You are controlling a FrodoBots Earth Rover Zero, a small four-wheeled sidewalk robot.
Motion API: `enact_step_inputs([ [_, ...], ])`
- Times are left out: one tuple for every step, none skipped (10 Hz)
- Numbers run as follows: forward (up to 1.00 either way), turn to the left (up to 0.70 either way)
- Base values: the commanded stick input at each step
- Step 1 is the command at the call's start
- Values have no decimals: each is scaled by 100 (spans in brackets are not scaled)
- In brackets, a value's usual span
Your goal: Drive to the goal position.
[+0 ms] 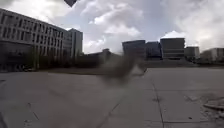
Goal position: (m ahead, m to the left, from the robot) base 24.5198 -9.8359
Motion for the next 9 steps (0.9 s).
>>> enact_step_inputs([
  [70, -31],
  [70, -31],
  [70, -31],
  [70, -31],
  [70, -31],
  [70, -31],
  [70, -31],
  [70, -31],
  [70, -30],
])
